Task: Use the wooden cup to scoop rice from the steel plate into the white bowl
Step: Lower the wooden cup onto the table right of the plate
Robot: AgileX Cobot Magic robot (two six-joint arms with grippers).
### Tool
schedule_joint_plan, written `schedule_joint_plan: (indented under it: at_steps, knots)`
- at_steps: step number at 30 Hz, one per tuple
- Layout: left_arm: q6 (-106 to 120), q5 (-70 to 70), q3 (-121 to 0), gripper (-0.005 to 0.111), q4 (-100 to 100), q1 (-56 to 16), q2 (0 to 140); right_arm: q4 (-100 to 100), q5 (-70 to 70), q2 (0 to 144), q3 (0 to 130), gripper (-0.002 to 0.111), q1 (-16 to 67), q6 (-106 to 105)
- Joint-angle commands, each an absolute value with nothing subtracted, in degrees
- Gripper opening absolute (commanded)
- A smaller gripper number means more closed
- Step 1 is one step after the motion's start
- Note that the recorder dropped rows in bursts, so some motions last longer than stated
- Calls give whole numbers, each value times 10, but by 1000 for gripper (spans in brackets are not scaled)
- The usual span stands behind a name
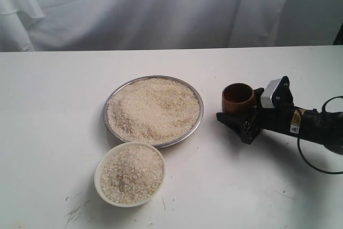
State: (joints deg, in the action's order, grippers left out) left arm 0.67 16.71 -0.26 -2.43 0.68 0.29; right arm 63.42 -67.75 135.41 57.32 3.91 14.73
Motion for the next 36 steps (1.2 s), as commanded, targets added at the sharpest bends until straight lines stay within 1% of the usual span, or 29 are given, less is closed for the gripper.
schedule_joint_plan:
  at_steps: [1, 11, 13, 16, 19, 22, 23, 24, 25, 27, 36]
  knots:
    - [5, 163, 0, 0, -25, 6, 0, 639, -692, 1359, 576, 0, 45, 148]
    - [5, 163, 0, 0, -25, 6, 0, 592, -687, 1359, 576, 0, 73, 157]
    - [5, 163, 0, 0, -25, 6, 0, 587, -686, 1359, 576, 2, 80, 157]
    - [5, 163, 0, 0, -25, 6, 0, 575, -673, 1359, 576, 12, 88, 158]
    - [5, 163, 0, 0, -25, 6, 0, 570, -658, 1359, 576, 29, 89, 159]
    - [5, 163, 0, 0, -25, 6, 0, 564, -657, 1359, 576, 53, 89, 177]
    - [5, 163, 0, 0, -25, 6, 0, 543, -657, 1359, 576, 69, 89, 185]
    - [5, 163, 0, 0, -25, 6, 0, 532, -657, 1359, 576, 74, 89, 190]
    - [5, 163, 0, 0, -25, 6, 0, 509, -657, 1359, 576, 84, 89, 210]
    - [5, 163, 0, 0, -25, 6, 0, 486, -657, 1359, 576, 88, 89, 230]
    - [5, 163, 0, 0, -25, 6, 0, 519, -659, 1346, 576, 88, 89, 239]
